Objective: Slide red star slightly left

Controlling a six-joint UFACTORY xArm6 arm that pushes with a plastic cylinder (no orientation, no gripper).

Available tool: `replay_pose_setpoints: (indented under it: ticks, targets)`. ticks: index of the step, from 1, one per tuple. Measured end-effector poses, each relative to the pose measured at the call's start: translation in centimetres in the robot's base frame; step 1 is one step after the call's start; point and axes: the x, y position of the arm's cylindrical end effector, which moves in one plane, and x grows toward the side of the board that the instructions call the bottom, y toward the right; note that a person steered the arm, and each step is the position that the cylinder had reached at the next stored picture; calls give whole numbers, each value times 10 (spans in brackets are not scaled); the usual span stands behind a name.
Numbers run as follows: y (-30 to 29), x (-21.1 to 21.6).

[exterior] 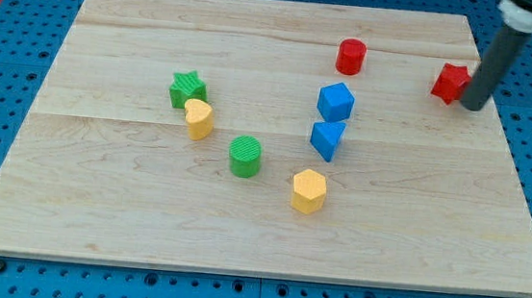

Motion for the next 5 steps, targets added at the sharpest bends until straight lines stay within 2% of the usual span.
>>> replay_pose_setpoints:
  ticks: [1, 2, 3, 5]
  targets:
    - [13, -20]
    - [64, -21]
    - [63, -29]
    - [-26, -34]
